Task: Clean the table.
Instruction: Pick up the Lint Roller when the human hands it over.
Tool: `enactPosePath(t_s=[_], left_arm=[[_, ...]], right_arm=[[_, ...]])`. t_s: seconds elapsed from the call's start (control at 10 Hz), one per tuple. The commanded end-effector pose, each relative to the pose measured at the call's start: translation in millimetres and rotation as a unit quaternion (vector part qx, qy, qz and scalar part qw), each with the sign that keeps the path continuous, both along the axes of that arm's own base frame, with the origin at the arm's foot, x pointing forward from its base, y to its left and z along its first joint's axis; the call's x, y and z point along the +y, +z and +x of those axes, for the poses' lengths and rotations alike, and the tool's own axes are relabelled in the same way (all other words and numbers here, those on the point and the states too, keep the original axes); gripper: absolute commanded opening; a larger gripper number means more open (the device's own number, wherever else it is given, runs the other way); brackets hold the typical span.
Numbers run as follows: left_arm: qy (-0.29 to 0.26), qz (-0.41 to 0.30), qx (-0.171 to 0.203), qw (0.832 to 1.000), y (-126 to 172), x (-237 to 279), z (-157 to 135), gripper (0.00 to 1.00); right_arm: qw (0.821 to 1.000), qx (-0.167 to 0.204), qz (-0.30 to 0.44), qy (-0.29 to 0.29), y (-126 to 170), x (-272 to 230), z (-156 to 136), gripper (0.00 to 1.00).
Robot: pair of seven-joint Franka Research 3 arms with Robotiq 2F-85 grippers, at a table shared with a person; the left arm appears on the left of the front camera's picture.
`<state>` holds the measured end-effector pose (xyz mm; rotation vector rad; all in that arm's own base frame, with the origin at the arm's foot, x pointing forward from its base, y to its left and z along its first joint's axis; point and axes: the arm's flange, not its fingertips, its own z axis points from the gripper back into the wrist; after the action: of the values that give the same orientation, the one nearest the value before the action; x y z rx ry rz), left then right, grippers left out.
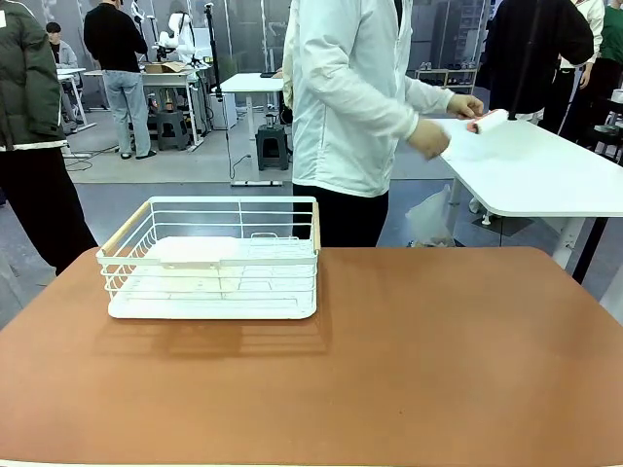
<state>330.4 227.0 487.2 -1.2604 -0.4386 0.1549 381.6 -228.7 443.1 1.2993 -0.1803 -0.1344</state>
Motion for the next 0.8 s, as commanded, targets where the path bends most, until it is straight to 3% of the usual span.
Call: enactPosePath(t_s=[0.0, 0.7], left_arm=[[0.0, -0.005, -0.004, 1.0, 0.7, 1.4, -1.4, 1.0], [0.0, -0.005, -0.004, 1.0, 0.7, 1.4, -1.4, 1.0]], right_arm=[[1.0, -0.002, 0.001, 0.0, 1.6, 0.1, -0.5, 1.0], [1.0, -0.002, 0.001, 0.0, 1.6, 0.1, -0.5, 1.0]])
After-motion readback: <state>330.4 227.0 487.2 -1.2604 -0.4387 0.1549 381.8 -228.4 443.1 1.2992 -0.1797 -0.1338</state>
